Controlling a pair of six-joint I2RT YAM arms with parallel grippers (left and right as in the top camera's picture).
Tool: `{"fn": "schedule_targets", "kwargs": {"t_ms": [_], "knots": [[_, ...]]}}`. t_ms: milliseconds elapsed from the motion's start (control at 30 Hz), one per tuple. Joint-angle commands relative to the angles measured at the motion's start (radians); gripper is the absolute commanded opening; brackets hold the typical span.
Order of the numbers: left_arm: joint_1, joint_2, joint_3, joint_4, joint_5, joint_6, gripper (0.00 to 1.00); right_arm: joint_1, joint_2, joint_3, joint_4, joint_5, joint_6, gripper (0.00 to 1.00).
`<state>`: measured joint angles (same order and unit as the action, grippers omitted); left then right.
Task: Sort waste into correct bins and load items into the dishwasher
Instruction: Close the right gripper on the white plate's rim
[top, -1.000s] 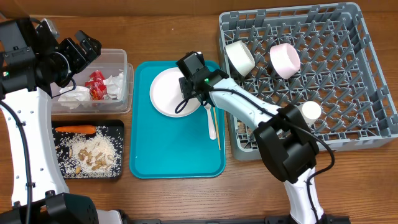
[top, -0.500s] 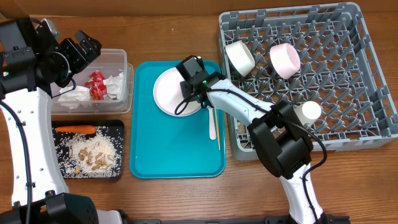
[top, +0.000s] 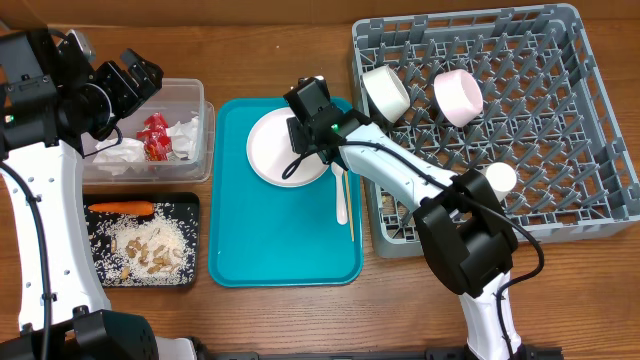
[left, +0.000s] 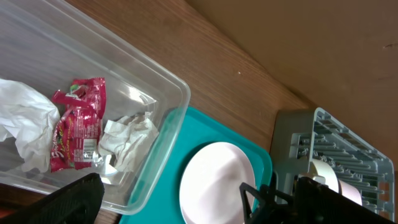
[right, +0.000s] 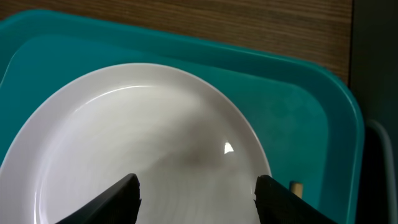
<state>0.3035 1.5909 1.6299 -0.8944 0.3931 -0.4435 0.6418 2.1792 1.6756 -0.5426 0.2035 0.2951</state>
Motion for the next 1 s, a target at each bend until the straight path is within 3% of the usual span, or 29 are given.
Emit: {"fn": "schedule_targets", "kwargs": {"t_ms": [0, 733, 967], "knots": [[0.004, -0.021, 0.022, 0.001, 0.015, -0.009, 1.0, -0.01, -0.011, 0.026, 0.0, 0.071, -0.015, 0.63], [0.004, -0.02, 0.022, 0.001, 0.015, -0.009, 1.0, -0.015, 0.073, 0.025, 0.014, 0.056, -0.007, 0.61], [0.004, -0.02, 0.022, 0.001, 0.015, -0.009, 1.0, -0.015, 0.073, 0.025, 0.008, 0.037, -0.007, 0.56]]}}
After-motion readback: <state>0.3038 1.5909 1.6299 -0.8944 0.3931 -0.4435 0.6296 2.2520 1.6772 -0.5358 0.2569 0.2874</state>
